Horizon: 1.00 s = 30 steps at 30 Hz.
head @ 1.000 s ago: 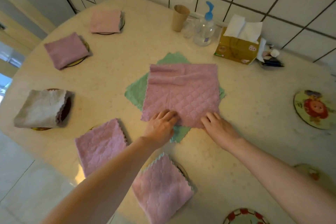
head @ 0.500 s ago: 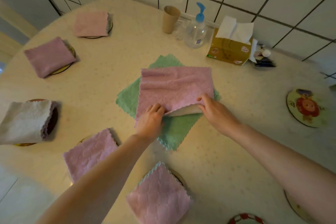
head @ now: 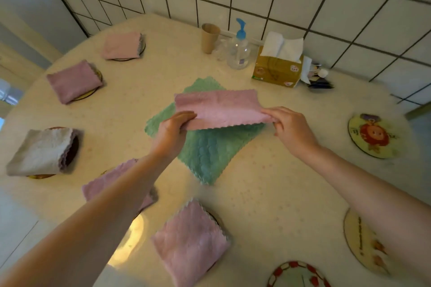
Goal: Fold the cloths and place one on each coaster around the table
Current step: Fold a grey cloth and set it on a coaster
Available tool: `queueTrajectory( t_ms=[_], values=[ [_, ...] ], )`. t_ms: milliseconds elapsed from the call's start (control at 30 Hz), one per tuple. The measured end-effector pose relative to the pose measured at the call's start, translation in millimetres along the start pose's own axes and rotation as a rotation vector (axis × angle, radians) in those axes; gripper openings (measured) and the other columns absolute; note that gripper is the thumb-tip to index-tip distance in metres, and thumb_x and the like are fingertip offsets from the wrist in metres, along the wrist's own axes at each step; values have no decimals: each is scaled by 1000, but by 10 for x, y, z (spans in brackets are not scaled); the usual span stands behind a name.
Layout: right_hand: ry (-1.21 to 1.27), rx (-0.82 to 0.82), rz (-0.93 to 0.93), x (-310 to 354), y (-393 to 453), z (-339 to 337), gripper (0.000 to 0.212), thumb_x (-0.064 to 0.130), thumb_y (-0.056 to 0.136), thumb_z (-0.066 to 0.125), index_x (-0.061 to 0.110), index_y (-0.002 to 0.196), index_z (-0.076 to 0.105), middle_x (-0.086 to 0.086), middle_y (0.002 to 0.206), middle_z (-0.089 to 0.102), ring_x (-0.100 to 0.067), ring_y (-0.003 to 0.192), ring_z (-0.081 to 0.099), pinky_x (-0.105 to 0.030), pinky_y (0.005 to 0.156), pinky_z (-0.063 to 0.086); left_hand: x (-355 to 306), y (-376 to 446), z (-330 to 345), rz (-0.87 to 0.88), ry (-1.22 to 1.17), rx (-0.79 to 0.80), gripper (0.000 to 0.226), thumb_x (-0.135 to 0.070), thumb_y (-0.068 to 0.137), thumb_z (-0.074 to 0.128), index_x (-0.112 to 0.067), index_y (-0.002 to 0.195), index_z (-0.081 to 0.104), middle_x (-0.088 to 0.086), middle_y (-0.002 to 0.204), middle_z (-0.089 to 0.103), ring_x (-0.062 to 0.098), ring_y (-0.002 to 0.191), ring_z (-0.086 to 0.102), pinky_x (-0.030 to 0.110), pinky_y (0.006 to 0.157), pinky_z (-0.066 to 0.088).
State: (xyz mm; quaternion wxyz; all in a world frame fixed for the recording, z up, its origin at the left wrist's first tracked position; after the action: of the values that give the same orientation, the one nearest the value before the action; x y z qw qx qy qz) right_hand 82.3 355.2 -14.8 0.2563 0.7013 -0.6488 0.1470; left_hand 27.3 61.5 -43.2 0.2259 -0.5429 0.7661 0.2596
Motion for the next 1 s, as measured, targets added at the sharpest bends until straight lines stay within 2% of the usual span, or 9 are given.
queueTrajectory(
  t_ms=[200, 300, 433, 500, 600, 700, 800, 867, 1000],
  values=[
    [-4, -127, -181, -130, -678, -467, 42, -17, 76, 58, 3, 112, 66, -12, 117, 64, -25, 115, 57, -29, 101, 41, -525, -597, 175, 107, 8, -56, 37, 0, 81, 45, -2, 108, 70, 14, 111, 68, 28, 110, 60, 30, 100, 41],
    [-52, -45, -256, -363, -1392, -632, 45, -19, 72, 61, 2, 112, 66, -13, 119, 63, -23, 120, 52, -31, 103, 39, -847, -1172, 424, 186, -10, -45, 34, -17, 92, 44, -1, 104, 71, 13, 106, 70, 24, 106, 57, 29, 100, 40],
    [-104, 102, -252, -657, -2392, -667, 54, -24, 66, 65, 2, 113, 66, -14, 120, 63, -15, 121, 46, -6, 108, 18, -1125, -2082, 795, 185, 24, 101, 51, -41, 99, 35, -6, 111, 70, 6, 116, 66, 19, 116, 55, 28, 108, 35],
    [-135, 212, -213, -801, -2873, -610, 62, -27, 62, 64, 6, 115, 65, -11, 121, 63, -16, 122, 50, -4, 108, 12, -1206, -2519, 980, 179, 105, 209, 52, -43, 99, 30, -13, 119, 67, 2, 123, 64, 18, 123, 52, 31, 109, 34],
    [-135, 334, -195, -1022, -3468, -529, 66, -24, 68, 62, 15, 121, 60, -3, 124, 62, -17, 119, 56, -24, 107, 27, -1318, -3038, 1192, 180, 181, 313, 63, -47, 100, 16, -17, 118, 68, 0, 120, 67, 21, 118, 58, 28, 107, 34],
    [-90, 419, -188, -1124, -3803, -515, 57, -17, 75, 59, 17, 121, 61, 1, 125, 61, -8, 121, 50, -30, 108, 30, -1364, -3369, 1269, 172, 231, 382, 62, -46, 101, 13, -23, 118, 68, -5, 121, 67, 16, 116, 60, 29, 101, 41],
    [-76, 442, -201, -1148, -3898, -534, 46, -7, 73, 68, 18, 112, 67, 7, 110, 69, -2, 106, 59, -18, 102, 39, -1292, -3550, 1262, 89, 193, 432, 45, -38, 94, 31, -27, 124, 63, -9, 129, 61, 12, 124, 52, 25, 106, 38],
    [-28, 457, -123, -1120, -3853, -598, 32, 11, 83, 58, 20, 112, 65, 13, 109, 65, 4, 105, 54, -4, 100, 32, -1271, -3555, 1191, 25, 145, 420, 45, -37, 90, 35, -29, 124, 63, -13, 129, 58, 6, 124, 49, 14, 108, 28],
    [150, 360, 94, -1040, -3574, -721, 23, 11, 85, 63, 24, 104, 64, 19, 96, 61, 18, 88, 55, 0, 81, 42, -1280, -3337, 997, -182, 41, 259, 27, -6, 84, 63, -21, 104, 73, -23, 102, 63, 0, 98, 61, 5, 86, 38]
  ],
)
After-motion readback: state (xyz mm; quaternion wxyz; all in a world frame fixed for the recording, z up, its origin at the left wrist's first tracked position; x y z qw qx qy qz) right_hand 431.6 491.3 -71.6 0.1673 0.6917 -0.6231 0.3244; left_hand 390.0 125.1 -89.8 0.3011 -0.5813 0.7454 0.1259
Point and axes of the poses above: each hand's wrist, its own y-axis towards the middle knuckle, its own z-axis out of the palm, x = y × z, the point moved 1 cm from there along y, towards the middle knuckle
